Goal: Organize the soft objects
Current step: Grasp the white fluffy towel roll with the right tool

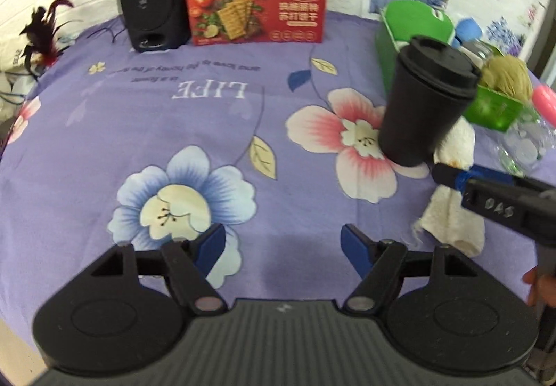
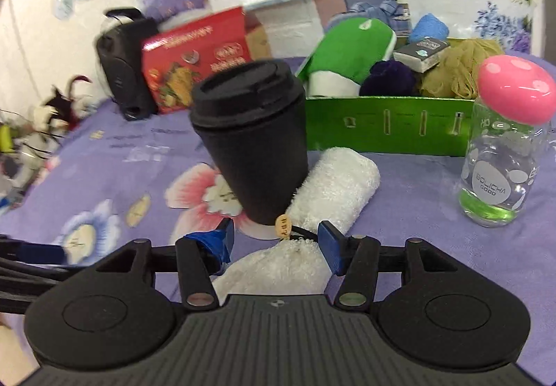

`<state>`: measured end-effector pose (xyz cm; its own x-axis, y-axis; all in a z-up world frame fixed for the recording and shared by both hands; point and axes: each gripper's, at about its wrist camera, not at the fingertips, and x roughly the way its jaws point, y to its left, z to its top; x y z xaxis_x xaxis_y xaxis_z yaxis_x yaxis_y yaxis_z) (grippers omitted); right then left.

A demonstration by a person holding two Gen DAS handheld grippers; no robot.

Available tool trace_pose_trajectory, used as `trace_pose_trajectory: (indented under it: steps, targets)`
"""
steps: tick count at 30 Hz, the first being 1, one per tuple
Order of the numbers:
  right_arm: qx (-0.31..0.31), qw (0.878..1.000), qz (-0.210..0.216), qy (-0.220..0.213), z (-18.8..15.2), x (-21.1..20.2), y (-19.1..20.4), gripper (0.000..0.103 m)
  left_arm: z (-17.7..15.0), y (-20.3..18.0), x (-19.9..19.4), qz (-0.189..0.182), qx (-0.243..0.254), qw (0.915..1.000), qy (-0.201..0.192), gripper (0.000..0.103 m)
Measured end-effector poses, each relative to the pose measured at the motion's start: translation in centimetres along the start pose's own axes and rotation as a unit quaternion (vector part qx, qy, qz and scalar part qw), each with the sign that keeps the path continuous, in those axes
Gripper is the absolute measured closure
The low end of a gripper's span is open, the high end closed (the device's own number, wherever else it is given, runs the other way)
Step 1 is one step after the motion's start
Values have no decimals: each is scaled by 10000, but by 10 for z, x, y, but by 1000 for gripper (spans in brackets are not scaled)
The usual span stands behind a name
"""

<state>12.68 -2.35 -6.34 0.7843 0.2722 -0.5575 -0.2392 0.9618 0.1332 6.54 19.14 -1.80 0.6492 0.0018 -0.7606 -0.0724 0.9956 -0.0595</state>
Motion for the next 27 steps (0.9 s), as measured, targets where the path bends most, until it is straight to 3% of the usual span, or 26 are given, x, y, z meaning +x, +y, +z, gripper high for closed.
trace_pose_trajectory:
  steps: [2, 6, 10, 17, 21, 22, 24, 25, 27]
  targets:
    - [-109, 9992, -339, 205, -7, 10, 1, 64, 0, 7, 0, -96, -101, 9999, 8, 28]
    - [-418, 9979, -307, 377, -18, 8, -3, 63, 0, 9, 3, -184, -105, 9998, 70, 28]
    - [-634, 9945, 0, 832, -19, -9, -16, 63, 0, 3, 3, -326, -98, 9994, 57, 28]
    - [-1775, 9650, 309, 1906, -30, -57, -44, 61, 0, -30, -5, -599, 280, 9978, 27, 28]
    - [-1934, 9586, 364, 2060, -36, -80, -66, 60, -1, -65, -5, -916, 873, 9920, 12, 27]
    - [-1941, 9599, 348, 1994, -37, -85, -66, 60, -1, -74, -6, -979, 1181, 9882, -36, 27]
    - [-1992, 9643, 348, 1708, -39, -96, -66, 60, -4, -95, -8, -982, 2106, 9722, -283, 27]
    - [-2027, 9663, 360, 1548, -38, -100, -64, 60, -6, -103, -11, -1022, 2634, 9582, -447, 27]
    - [-2024, 9698, 429, 1295, -35, -104, -60, 60, -8, -113, -14, -1286, 3630, 9200, -727, 27]
